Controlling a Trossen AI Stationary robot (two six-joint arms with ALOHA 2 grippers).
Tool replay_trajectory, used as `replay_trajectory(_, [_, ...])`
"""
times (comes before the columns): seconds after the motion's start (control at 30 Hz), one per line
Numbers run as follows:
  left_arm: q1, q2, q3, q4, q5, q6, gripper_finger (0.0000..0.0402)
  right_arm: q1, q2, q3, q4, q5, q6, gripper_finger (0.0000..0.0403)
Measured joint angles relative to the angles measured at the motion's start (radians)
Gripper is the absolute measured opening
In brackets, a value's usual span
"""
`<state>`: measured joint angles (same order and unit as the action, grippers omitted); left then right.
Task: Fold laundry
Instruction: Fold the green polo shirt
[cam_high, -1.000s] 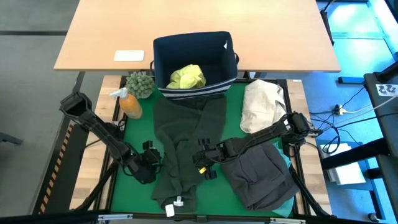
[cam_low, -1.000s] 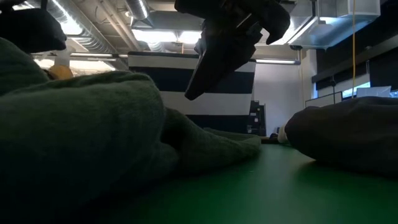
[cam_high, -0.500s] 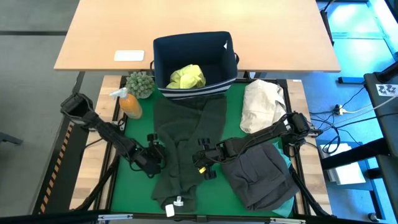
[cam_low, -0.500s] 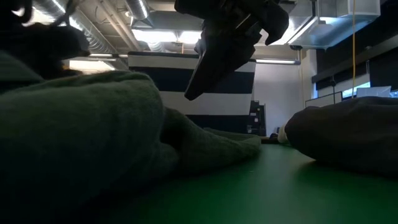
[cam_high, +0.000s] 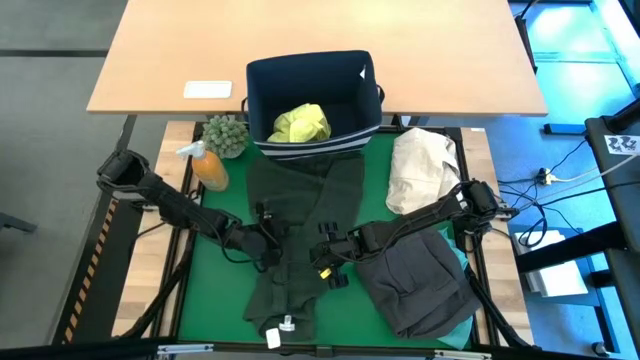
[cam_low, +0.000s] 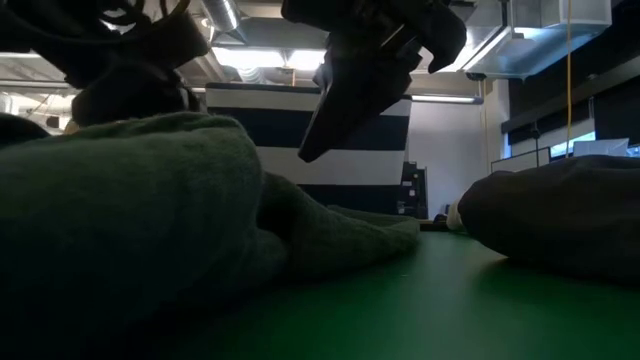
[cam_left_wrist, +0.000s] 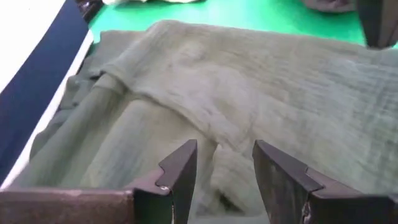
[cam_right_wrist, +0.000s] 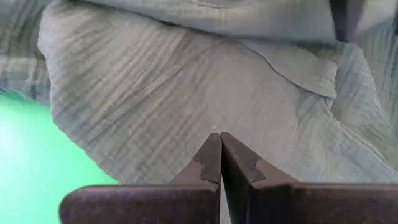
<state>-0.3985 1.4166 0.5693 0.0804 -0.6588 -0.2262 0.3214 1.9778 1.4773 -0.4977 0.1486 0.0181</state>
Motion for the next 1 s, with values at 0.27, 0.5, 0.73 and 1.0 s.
replay_trajectory(0.27, [-0.033, -0.036, 0.007, -0.074, 0.049, 0.007, 0.0151, 0.0, 0.0, 0.0, -0.002, 0.0, 0.0, 0.0005])
replay_trajectory(0.5, [-0.128, -0.087, 0.007, -0.245, 0.052, -0.133, 0.0151, 0.0, 0.0, 0.0, -0.004, 0.0, 0.0, 0.0005])
replay_trajectory(0.73, [-0.196, -0.106, 0.007, -0.339, 0.05, -0.23, 0.0151, 0.0, 0.0, 0.0, 0.0, 0.0, 0.0, 0.0005])
replay_trajectory(1.0, [-0.201, -0.106, 0.007, -0.38, 0.049, -0.298, 0.0151, 0.0, 0.0, 0.0, 0.001, 0.0, 0.003, 0.0005])
